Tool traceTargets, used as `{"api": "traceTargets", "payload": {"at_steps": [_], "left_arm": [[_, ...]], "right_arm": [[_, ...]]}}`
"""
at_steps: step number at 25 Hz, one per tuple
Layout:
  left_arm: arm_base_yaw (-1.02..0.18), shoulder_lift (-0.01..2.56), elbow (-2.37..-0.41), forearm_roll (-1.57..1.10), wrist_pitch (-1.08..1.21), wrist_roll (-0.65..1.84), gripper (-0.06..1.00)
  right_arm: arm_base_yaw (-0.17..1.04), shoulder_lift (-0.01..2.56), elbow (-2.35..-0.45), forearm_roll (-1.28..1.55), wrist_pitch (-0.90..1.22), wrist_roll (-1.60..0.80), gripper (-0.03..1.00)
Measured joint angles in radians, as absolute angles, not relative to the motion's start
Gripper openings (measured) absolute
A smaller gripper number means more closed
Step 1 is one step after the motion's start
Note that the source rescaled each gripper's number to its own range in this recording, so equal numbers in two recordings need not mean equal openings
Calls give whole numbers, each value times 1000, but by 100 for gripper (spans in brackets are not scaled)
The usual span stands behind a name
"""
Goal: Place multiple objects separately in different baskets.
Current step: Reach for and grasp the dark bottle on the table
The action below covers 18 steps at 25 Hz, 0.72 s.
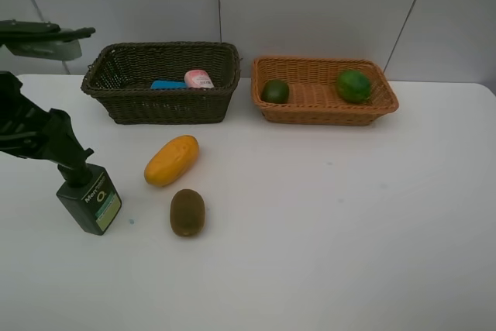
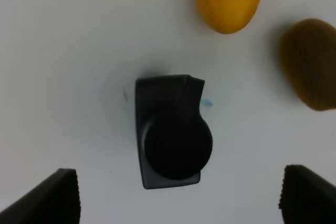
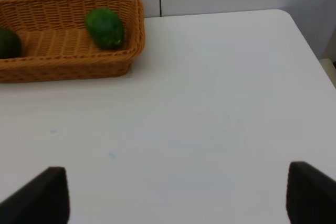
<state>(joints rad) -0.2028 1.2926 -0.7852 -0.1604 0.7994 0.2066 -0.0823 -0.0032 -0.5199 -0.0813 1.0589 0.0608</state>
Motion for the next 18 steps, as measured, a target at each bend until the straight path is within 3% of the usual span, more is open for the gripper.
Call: {"api": "traceTargets", "payload": {"at_steps": [18], "left_arm": [[-242,1422,-790,-76,744,90,100]], "right_arm": [[-82,-3,-520,-81,1059,62,100]]}}
